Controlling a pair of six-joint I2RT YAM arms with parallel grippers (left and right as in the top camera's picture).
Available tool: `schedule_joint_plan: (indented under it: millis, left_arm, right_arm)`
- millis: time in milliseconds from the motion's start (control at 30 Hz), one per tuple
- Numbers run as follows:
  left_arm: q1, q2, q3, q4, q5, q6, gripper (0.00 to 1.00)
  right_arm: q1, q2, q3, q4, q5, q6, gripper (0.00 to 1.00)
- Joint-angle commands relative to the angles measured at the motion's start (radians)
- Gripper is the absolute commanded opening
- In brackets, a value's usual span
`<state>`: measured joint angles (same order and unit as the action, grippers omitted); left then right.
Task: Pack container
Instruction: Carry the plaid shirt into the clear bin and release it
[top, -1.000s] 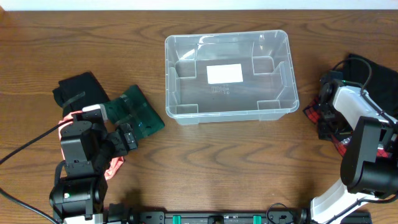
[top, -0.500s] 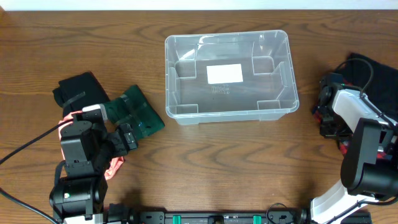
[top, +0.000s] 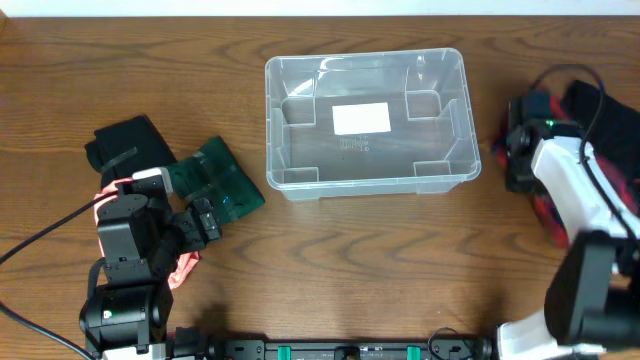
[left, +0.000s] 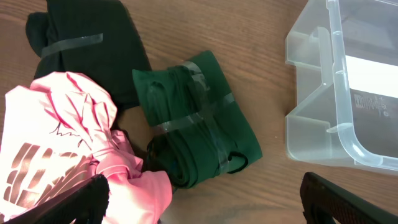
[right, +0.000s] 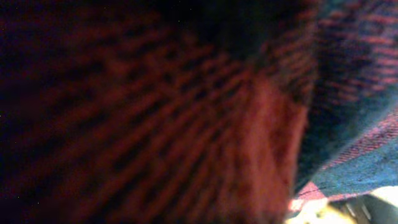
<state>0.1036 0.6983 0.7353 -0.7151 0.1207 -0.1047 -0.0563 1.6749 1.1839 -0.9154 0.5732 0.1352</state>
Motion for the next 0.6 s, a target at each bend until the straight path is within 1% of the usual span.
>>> schedule_joint_plan:
  millis: [0, 167, 233, 300, 367, 433, 567]
  left_arm:
    - [-0.003, 0.000, 0.023, -0.003, 0.002, -0.005, 0.98]
    - [-0.003, 0.000, 0.023, -0.003, 0.002, -0.005, 0.98]
    - [-0.003, 0.000, 0.023, -0.003, 0.002, -0.005, 0.98]
    - [-0.003, 0.000, 0.023, -0.003, 0.002, -0.005, 0.98]
    - [-0.003, 0.000, 0.023, -0.005, 0.002, -0.005, 0.98]
    - [-0.003, 0.000, 0.023, -0.011, 0.002, -0.005, 0.98]
    - [-0.003, 0.000, 0.023, -0.025, 0.002, -0.005, 0.98]
  right_arm:
    - [0.070, -0.141, 0.131, -0.001, 0.028, 0.025, 0.01]
    - [0.193, -0.258, 0.266, 0.023, 0.008, 0.029, 0.01]
    - [0.257, -0.289, 0.302, 0.072, -0.061, 0.009, 0.01]
    - [0.315, -0.301, 0.314, 0.130, -0.134, -0.048, 0.01]
    - [0.386, -0.298, 0.312, 0.193, -0.191, -0.121, 0.01]
    - [0.453, -0.272, 0.309, 0.238, -0.196, -0.166, 0.01]
    - [0.537, -0.173, 0.308, 0.265, -0.197, -0.186, 0.01]
